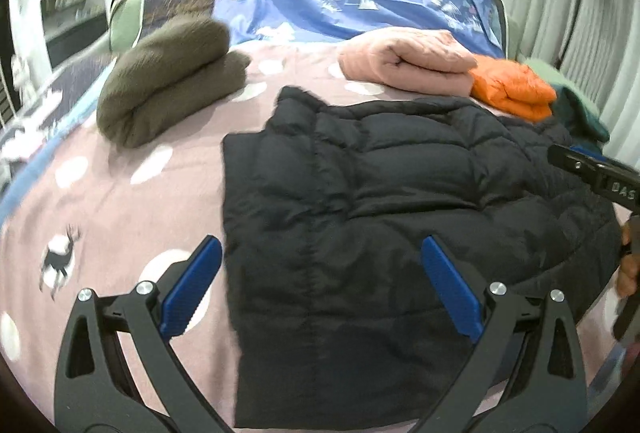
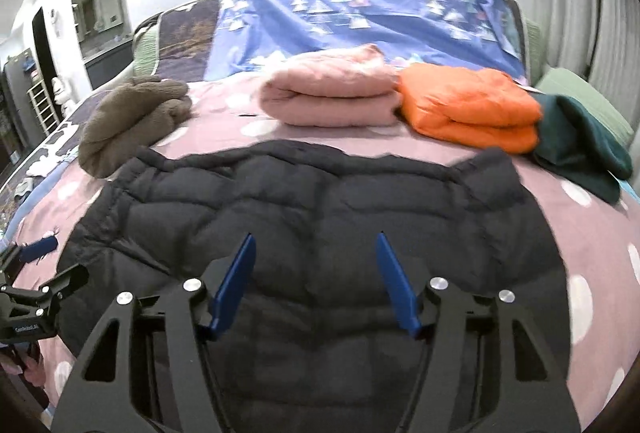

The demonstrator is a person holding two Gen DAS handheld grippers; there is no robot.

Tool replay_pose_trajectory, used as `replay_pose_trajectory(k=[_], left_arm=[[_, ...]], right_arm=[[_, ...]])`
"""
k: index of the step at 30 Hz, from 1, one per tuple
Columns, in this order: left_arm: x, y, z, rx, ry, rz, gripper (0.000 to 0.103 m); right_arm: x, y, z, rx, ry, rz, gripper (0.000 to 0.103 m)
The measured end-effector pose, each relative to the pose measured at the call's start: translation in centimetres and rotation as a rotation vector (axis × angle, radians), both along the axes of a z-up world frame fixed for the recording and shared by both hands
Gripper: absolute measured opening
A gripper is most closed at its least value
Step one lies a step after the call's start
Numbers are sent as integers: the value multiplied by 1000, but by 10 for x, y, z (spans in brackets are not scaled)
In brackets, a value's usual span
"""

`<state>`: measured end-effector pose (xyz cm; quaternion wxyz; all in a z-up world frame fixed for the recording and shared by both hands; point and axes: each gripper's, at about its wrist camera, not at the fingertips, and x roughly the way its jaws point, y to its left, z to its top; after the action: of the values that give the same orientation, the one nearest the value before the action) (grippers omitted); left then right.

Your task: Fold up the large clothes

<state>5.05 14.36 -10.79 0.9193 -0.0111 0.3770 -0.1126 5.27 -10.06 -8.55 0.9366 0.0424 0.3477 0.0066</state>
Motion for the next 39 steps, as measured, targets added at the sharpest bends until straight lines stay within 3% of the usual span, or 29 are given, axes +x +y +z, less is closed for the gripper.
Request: replay_pose_trajectory(k=[9,13,15,19,23,26,28,33,36,38,39], left_arm=[[13,45,-37,-182,141,36,101],[18,51,-51,-296,179,1,101],[19,50,-55,-329,167,-31,100],[21,42,-60,-402,166,-111,81],[23,41,-58,-488,168,-167,45],[19,43,-46,-539,138,-186,32],[15,41,-33,-551,107,-205,29],[10,27,-4,-543,37,-259,28],[9,24,-4,-508,39,-232,39],[7,31,-16,-511,83,-181,53],[6,35,-24,-516,111,-148,54]], right_arm=[[68,24,-13,15,66,18,64],[92,25,-44,27,141,13,66],[95,22,-60,49,131,22,71],[93,17,-72,86,95,39,72],[96,12,-78,117,102,38,72],[95,13,-78,115,97,37,72],[94,12,-77,123,95,39,72],[92,7,-76,158,83,47,72],[90,7,-75,159,80,49,72],[90,8,-75,157,78,51,72],[90,8,-75,158,77,52,72]])
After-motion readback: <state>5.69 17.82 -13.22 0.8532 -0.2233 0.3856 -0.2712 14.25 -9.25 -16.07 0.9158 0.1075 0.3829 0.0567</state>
